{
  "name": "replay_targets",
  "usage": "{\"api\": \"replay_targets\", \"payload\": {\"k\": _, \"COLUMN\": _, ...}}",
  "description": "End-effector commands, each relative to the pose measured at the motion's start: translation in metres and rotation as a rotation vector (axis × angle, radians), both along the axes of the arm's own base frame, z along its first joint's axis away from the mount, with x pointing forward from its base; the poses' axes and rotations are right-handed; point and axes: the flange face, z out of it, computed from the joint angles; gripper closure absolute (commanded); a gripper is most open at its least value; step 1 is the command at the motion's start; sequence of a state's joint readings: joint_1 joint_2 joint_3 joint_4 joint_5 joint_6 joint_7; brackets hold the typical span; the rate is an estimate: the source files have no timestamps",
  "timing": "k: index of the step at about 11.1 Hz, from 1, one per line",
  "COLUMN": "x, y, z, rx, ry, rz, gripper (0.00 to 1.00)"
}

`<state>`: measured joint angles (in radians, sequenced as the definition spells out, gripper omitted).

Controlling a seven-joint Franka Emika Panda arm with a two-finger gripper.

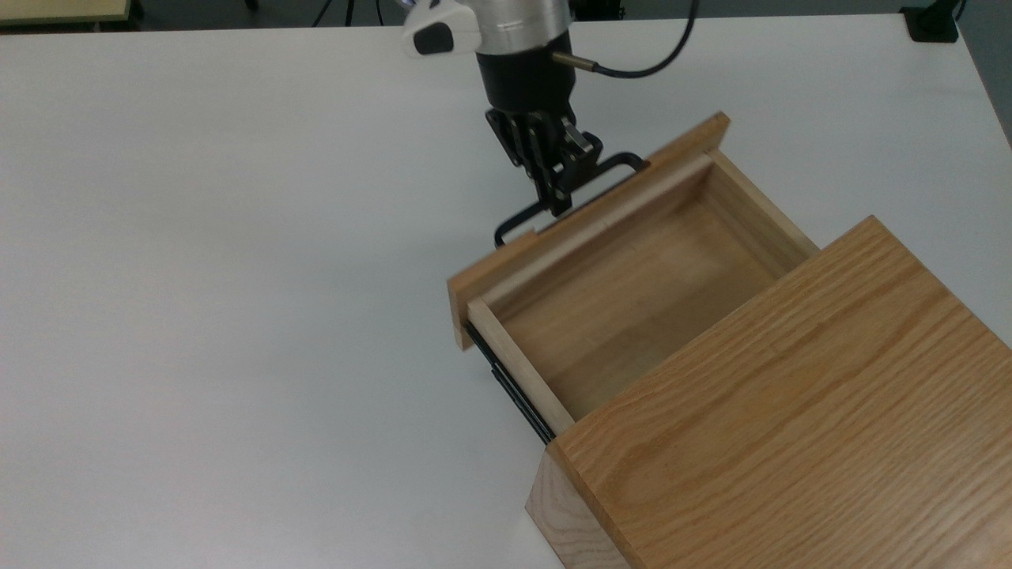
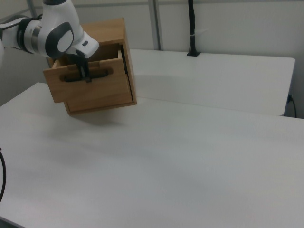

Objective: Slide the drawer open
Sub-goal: 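Pull the handle away from the cabinet, sliding the drawer out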

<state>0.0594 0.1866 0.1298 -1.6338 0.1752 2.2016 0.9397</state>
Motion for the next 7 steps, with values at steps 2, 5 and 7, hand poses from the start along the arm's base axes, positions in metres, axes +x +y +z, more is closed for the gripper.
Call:
{"api": "replay_targets", "payload": {"k": 2, "x": -0.036, "y": -0.032, "z": -0.002, "rx": -0.134, "ry": 0.174, "rz": 0.058, "gripper": 0.97}}
{"api": "replay_targets", "payload": {"k": 5, "x": -0.041, "y": -0.054, "z": -0.001, "rx": -0.151, "ry": 0.221, "rz": 0.034, "gripper": 0.62}}
{"api": "replay_targets", "payload": {"k": 7, "x": -0.043, "y": -0.065, "z": 0.012, "rx": -0.147, "ry": 0.203, "rz": 0.011, "gripper": 0.0}}
